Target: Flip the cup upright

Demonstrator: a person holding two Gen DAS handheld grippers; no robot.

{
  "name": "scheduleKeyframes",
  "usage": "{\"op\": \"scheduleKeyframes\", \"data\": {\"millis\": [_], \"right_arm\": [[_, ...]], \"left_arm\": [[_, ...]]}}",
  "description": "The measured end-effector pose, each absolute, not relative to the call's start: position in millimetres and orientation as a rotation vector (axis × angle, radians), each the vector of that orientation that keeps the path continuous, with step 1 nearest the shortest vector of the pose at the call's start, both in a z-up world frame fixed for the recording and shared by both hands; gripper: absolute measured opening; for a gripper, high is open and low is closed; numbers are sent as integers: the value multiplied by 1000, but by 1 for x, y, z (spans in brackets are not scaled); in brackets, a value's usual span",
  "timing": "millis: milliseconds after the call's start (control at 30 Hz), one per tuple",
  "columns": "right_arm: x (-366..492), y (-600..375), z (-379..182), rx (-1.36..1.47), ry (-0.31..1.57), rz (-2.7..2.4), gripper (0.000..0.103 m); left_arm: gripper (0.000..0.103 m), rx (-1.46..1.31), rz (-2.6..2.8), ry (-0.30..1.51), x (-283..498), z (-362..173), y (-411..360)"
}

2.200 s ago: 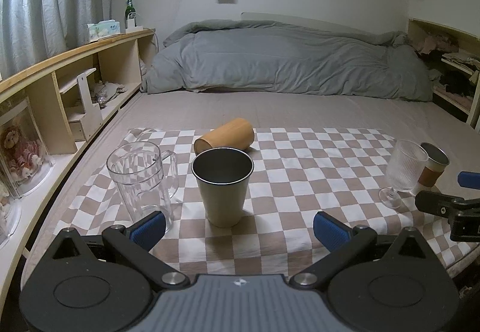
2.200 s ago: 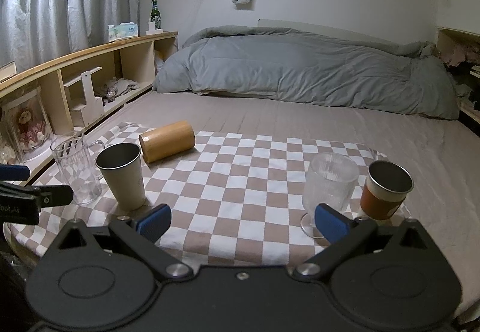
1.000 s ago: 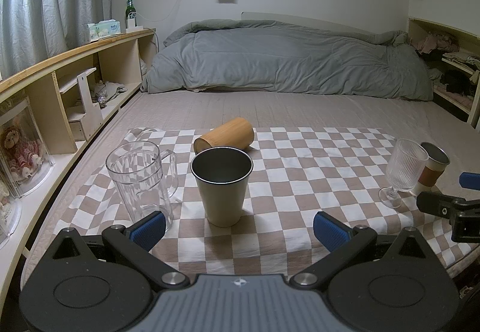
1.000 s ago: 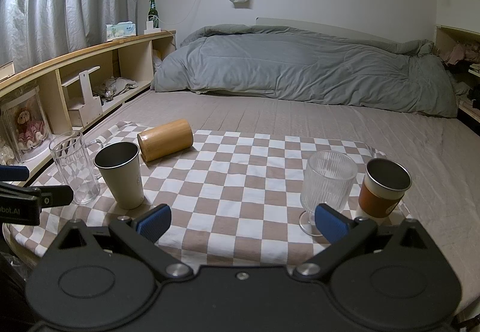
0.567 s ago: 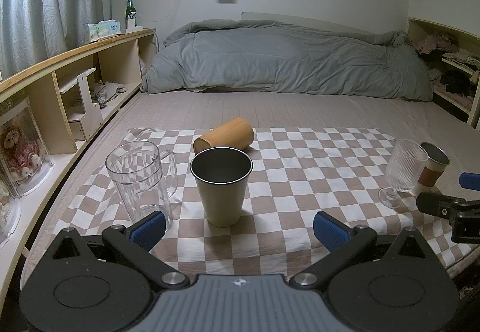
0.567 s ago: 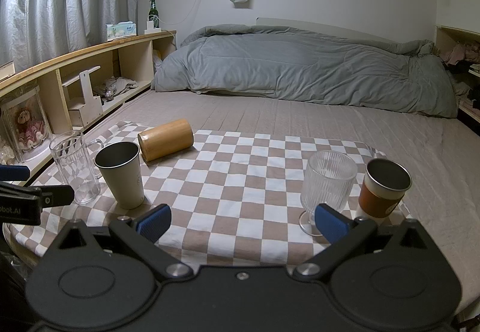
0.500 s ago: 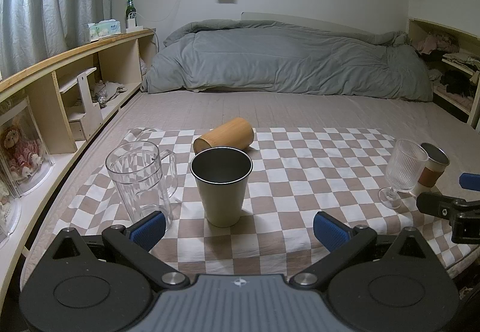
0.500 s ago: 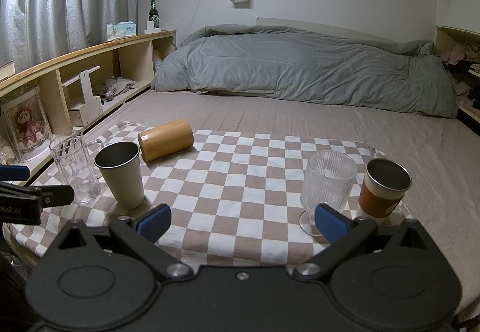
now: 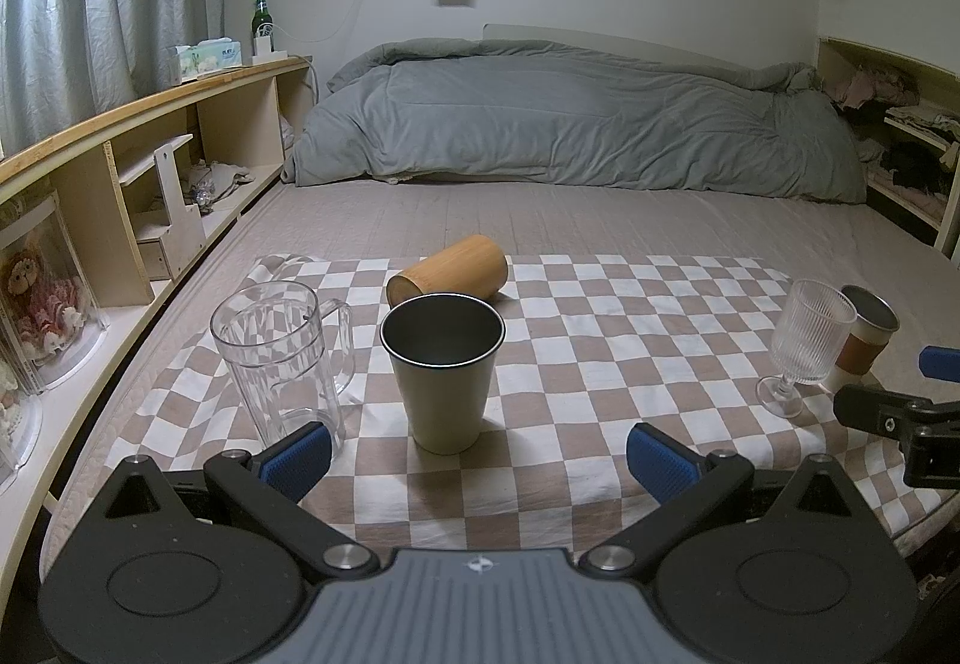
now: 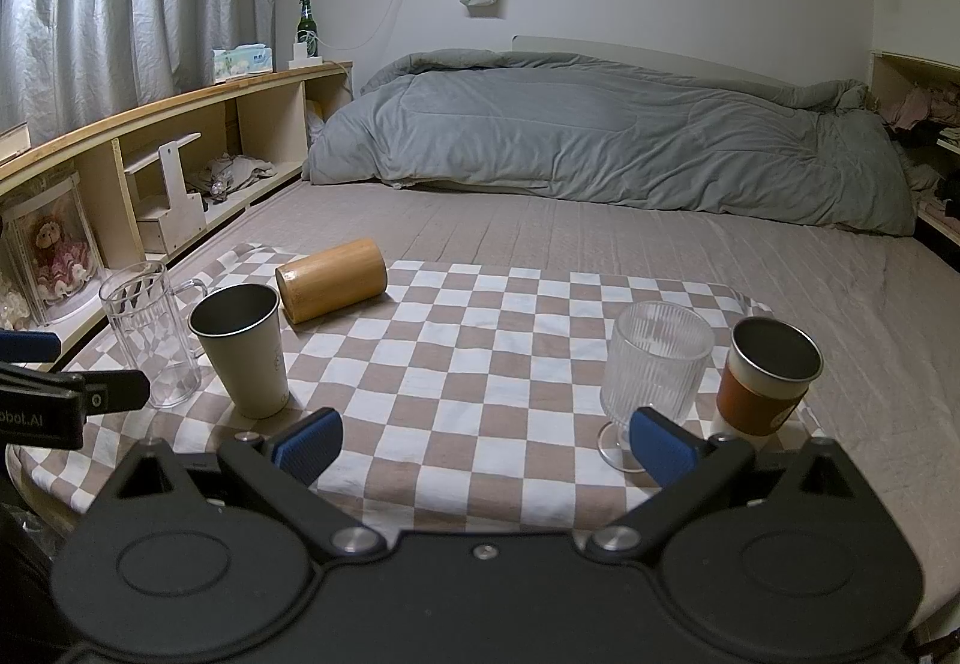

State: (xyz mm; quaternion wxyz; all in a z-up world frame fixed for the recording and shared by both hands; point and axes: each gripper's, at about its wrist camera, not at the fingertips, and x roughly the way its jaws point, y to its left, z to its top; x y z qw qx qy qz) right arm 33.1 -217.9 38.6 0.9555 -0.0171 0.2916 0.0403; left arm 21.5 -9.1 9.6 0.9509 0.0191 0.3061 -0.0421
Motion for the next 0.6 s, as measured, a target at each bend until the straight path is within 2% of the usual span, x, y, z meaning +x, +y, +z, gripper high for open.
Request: {"op": "scheduleKeyframes", "data": {"millis": [600], "right_arm": [[33,-218,38,-34,592,82,103]], "left_arm": [[103,42,-82,624,21,8,-11]]}}
